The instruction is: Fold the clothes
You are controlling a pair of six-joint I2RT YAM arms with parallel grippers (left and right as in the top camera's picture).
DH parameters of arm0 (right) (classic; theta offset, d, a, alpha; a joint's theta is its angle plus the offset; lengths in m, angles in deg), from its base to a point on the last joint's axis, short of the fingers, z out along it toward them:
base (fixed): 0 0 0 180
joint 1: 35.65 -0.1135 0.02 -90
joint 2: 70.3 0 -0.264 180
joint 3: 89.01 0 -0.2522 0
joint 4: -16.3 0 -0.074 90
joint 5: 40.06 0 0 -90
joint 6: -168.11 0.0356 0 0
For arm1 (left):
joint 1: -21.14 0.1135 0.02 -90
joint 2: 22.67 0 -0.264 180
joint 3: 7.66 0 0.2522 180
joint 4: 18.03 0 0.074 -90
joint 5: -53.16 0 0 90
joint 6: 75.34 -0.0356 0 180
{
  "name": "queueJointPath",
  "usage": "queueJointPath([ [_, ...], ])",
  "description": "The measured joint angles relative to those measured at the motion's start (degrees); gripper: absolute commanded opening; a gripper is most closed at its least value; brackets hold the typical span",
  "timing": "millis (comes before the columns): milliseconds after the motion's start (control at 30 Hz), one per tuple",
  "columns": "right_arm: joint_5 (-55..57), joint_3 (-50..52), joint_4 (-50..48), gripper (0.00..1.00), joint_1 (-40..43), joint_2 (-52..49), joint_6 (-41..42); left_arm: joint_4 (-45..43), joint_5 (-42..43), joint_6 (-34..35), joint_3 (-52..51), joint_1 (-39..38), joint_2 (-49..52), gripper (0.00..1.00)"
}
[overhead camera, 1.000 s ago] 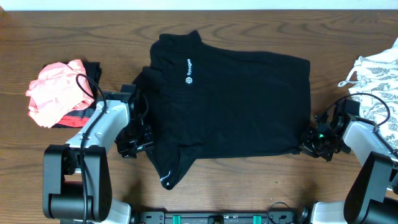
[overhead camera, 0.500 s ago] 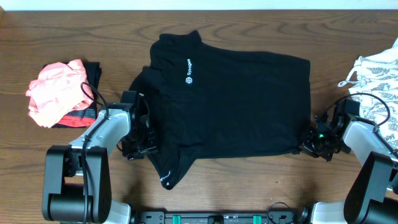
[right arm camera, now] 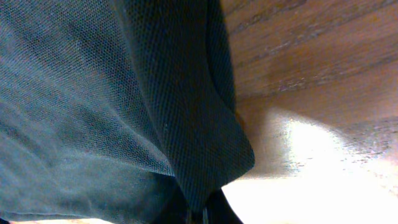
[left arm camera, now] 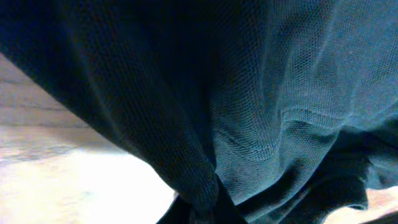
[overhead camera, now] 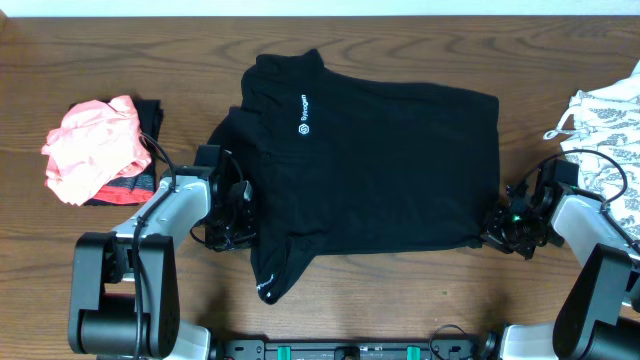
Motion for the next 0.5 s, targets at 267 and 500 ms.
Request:
queueJointPath([
  [267,-4.57,0.35,0.04,0.01,0.00,-0.46,-6.45,2.75,-2.01,-0.17,0.00,0.46,-1.03,0.06],
  [500,-10.71,0.37,0.66,0.01,0.00,3.50,-12.39,0.44,-2.73,-0.17,1.33,3.41,-10.88,0.06],
])
